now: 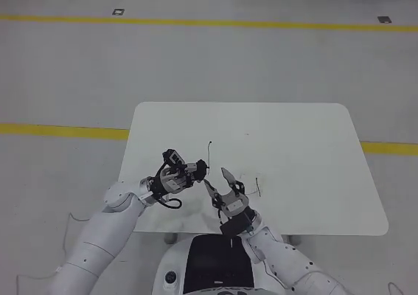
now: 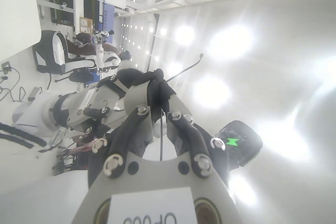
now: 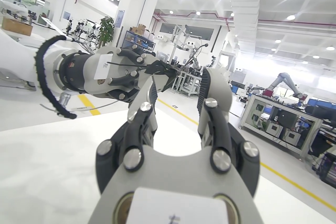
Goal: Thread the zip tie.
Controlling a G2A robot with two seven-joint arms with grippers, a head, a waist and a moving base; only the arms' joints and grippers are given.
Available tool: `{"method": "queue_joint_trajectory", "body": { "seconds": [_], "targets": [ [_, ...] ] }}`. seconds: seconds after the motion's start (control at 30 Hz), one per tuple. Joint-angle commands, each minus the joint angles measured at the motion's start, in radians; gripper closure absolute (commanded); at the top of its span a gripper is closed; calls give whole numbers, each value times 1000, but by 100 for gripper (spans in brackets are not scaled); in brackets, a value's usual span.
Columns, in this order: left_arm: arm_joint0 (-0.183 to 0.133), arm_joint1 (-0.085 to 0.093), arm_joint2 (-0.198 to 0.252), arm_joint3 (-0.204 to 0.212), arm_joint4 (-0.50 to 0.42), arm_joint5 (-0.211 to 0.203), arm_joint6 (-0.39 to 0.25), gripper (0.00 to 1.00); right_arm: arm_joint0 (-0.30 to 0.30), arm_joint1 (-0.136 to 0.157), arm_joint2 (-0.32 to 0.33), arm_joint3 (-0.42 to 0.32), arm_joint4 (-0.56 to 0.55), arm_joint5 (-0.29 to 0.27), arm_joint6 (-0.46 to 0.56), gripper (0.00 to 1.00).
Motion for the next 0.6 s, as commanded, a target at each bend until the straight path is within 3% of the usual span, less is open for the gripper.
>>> {"method": "queue_joint_trajectory", "body": {
  "seconds": [0.0,0.57],
  "targets": [
    [0,0,0,0,0,0,0,100,4,-1,-3,3,0,0,4,66],
    [0,0,0,0,0,0,0,100,5,-12,0,12,0,0,2,74]
  ]
}}
